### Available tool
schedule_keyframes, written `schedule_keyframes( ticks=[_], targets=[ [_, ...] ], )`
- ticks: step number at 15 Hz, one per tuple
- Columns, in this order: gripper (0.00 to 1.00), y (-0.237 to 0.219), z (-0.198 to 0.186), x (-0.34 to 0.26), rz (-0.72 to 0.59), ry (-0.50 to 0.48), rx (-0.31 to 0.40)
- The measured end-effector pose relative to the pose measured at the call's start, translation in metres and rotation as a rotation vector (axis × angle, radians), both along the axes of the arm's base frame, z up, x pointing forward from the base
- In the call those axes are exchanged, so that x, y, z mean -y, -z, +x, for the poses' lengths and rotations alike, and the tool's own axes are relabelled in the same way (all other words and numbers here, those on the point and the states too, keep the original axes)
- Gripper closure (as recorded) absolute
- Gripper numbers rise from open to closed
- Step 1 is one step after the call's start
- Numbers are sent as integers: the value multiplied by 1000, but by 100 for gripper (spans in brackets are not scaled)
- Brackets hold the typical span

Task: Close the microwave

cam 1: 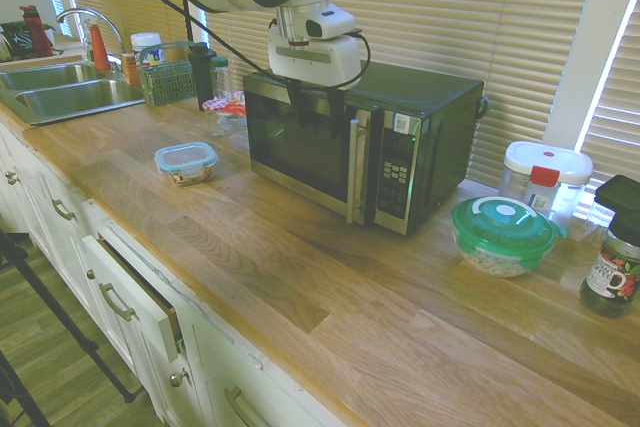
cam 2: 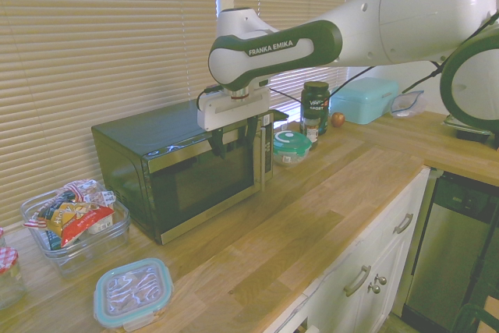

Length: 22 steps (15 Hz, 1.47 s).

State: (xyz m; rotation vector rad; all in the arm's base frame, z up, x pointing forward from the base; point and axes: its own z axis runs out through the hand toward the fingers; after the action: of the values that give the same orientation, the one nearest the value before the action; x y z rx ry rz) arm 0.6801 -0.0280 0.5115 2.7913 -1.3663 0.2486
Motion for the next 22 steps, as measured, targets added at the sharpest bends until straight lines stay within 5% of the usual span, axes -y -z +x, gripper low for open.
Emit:
schedule_keyframes(
  ticks=[7, 11, 22],
  targets=[
    [0, -9, 19, -9, 6, -45, -22],
    [0, 29, 10, 21, -7, -10, 0],
    [0, 29, -118, -8, -10, -84, 62]
  ],
)
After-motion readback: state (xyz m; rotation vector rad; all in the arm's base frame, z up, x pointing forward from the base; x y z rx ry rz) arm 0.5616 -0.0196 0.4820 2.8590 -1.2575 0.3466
